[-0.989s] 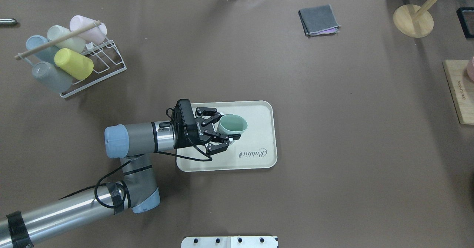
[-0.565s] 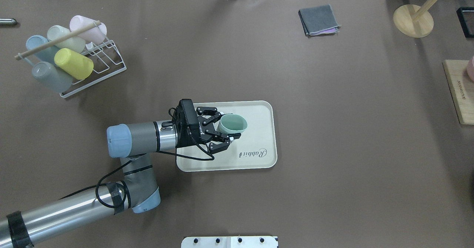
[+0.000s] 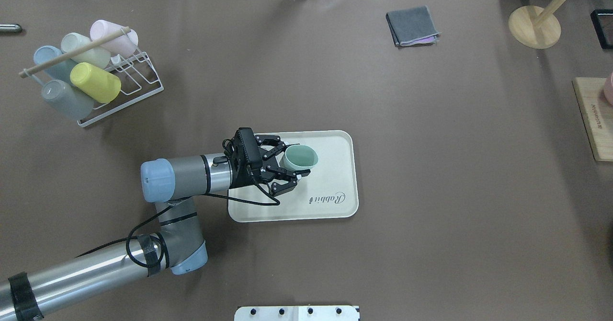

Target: Pick up and place green cup on tray

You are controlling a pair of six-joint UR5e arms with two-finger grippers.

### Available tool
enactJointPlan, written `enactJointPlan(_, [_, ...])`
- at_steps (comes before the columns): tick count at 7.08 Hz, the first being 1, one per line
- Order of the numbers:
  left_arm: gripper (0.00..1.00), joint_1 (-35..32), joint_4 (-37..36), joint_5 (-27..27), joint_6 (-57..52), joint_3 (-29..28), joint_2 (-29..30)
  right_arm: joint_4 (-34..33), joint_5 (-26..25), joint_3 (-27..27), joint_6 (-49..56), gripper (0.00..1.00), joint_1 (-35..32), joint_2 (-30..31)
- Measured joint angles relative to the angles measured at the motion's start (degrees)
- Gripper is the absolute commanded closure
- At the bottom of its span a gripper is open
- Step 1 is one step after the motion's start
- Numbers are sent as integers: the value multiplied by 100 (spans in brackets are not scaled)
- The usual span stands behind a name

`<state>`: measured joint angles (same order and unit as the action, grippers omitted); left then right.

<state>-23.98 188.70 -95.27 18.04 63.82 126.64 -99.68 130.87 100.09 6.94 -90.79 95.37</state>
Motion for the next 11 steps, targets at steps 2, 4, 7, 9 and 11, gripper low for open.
enactJointPlan(2, [1,-78,-17,88,-304,-3,-65,1,0,-12,0,0,0,-1])
enactJointPlan(4, [1,-219,49,95,-585,89,-315,1,0,-15,0,0,0,-1])
enactJointPlan(7, [1,-275,197,62,-667,352,-675,1,0,-16,8,0,0,-1])
enactJointPlan(9, [1,-273,146,43,-653,646,-734,1,-3,-20,8,0,0,-1])
enactJointPlan(11, [1,-271,-697,63,-663,1294,-743,3,-1,-17,7,0,0,-7])
